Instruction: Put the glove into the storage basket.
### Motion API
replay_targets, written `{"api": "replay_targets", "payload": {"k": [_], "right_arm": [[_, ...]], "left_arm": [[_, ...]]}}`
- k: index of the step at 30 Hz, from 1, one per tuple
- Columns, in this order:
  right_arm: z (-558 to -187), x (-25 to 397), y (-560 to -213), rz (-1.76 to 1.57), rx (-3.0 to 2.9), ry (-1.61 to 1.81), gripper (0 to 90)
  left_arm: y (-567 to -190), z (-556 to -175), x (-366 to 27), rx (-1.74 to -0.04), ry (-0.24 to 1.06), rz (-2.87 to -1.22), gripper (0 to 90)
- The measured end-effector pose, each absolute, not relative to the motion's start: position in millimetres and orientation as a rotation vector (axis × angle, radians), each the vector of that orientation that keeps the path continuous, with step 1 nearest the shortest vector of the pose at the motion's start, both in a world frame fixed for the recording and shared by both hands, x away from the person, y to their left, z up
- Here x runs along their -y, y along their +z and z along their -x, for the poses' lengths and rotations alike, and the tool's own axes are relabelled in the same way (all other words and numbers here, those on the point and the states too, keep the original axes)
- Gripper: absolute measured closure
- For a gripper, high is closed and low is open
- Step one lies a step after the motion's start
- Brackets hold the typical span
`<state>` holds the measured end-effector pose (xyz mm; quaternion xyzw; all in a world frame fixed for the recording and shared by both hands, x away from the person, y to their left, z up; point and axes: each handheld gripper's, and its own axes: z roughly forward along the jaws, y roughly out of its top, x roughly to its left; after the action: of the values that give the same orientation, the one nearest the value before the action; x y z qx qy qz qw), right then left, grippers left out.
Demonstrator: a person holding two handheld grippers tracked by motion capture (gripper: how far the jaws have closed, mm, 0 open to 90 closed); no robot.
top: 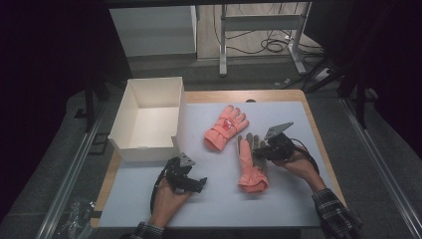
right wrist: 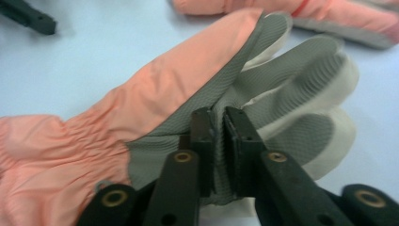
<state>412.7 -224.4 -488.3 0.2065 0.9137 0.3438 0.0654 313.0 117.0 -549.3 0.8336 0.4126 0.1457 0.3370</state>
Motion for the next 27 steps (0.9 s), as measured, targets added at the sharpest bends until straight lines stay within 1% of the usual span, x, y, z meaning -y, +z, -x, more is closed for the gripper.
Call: {"api": "replay_targets", "payload": {"k": [5, 7, 10, 11, 13, 15, 19, 20, 21, 27], "right_arm": [[-411, 229, -477, -0.618, -2.682, 1.061, 74.2], [-412, 231, -468, -0.655, -2.622, 1.056, 68.4], [-413, 231, -465, -0.711, -2.591, 1.054, 65.6], [-416, 229, -464, -0.786, -2.555, 1.055, 61.5], [-419, 227, -463, -0.855, -2.525, 1.071, 58.9], [-420, 227, -463, -0.863, -2.518, 1.073, 58.5], [-428, 217, -462, -0.943, -2.473, 1.118, 52.0], [-428, 217, -462, -0.943, -2.473, 1.118, 52.0], [-432, 212, -461, -0.962, -2.459, 1.134, 49.2], [-443, 194, -457, -0.960, -2.440, 1.174, 41.5]], "left_arm": [[-549, -313, -117, -1.076, 0.381, -2.172, 0.0], [-549, -313, -117, -1.076, 0.381, -2.172, 0.0], [-549, -313, -117, -1.076, 0.382, -2.172, 0.0], [-549, -313, -117, -1.075, 0.382, -2.172, 0.0], [-549, -313, -117, -1.075, 0.382, -2.172, 0.0], [-549, -313, -117, -1.076, 0.382, -2.172, 0.0], [-549, -313, -117, -1.076, 0.382, -2.172, 0.0], [-549, -313, -117, -1.076, 0.382, -2.172, 0.0], [-549, -313, -117, -1.076, 0.382, -2.172, 0.0], [-549, -313, -117, -1.076, 0.382, -2.171, 0.0]]}}
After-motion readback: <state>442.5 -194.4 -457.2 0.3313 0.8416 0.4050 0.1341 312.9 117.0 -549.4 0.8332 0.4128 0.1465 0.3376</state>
